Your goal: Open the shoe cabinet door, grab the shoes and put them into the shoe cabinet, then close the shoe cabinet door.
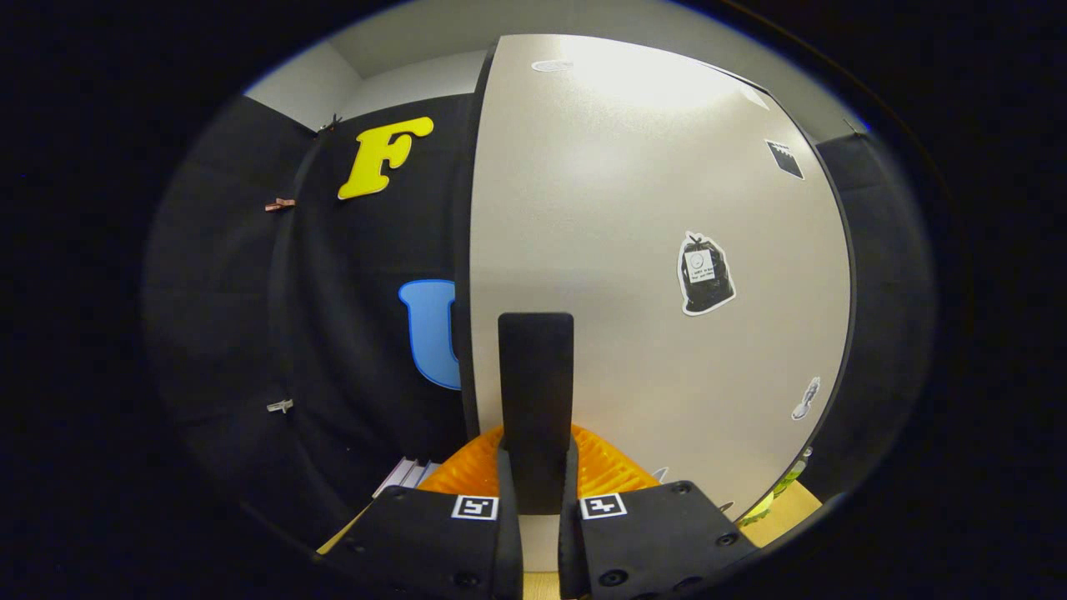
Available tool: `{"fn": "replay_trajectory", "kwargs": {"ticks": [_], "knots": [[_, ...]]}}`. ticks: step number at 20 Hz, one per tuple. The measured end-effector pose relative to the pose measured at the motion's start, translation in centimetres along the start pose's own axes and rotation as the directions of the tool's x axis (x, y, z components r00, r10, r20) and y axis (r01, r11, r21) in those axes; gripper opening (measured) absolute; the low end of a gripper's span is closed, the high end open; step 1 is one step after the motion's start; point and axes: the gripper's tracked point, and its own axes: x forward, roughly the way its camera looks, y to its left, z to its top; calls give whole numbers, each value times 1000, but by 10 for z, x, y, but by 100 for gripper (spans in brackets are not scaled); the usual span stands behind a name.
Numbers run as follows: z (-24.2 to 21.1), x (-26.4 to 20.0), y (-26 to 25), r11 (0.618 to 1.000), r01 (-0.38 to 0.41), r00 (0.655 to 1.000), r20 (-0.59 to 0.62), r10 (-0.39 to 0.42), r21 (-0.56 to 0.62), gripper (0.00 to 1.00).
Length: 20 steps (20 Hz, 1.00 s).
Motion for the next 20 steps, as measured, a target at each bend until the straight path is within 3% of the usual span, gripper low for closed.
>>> {"fn": "replay_trajectory", "kwargs": {"ticks": [9, 20], "knots": [[2, -94, -27, 993, -114, 993, 14, 113, 16, 20], [3, -169, -95, 994, -106, 994, 10, 106, 25, 20]]}}
